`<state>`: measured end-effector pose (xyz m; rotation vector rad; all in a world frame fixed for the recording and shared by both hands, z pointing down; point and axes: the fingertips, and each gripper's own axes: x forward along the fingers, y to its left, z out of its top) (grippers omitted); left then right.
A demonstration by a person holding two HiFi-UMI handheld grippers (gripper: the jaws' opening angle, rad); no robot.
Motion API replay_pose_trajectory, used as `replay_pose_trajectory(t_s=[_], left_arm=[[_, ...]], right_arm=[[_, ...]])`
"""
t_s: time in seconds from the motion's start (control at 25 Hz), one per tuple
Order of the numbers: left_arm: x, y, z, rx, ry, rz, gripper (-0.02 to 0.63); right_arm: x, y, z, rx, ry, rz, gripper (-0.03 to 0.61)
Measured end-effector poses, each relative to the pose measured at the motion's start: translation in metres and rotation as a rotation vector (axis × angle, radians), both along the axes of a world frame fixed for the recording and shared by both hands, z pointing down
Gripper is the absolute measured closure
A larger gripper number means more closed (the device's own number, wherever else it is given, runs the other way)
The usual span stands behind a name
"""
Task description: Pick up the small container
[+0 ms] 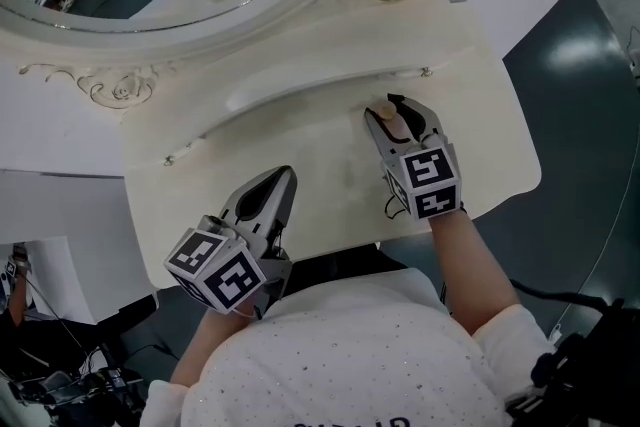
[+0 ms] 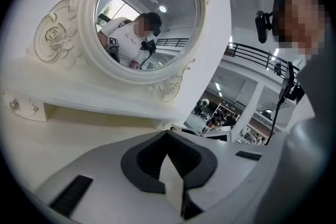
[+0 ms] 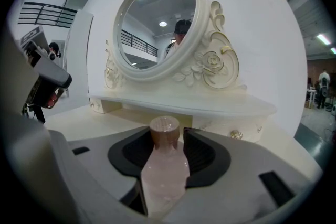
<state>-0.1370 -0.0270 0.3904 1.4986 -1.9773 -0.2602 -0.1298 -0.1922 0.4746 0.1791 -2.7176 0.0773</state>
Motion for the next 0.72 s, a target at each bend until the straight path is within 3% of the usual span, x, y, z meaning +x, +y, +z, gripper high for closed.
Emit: replay_pose_trajectory(t_s=[0.48,0.72], left_arm=[[0.013,-0.017,0.000,0.004,0.006,0.044,0.612],[0.014,-0.017,-0.003,0.007,0.002,0.039,0.612]], right_arm=[[0.002,-0.001,-0.001,-0.004,0.019,-0.011,0.402],[0.002,-0.001,-0.006,0.032,0.015,-0.034,0.440]])
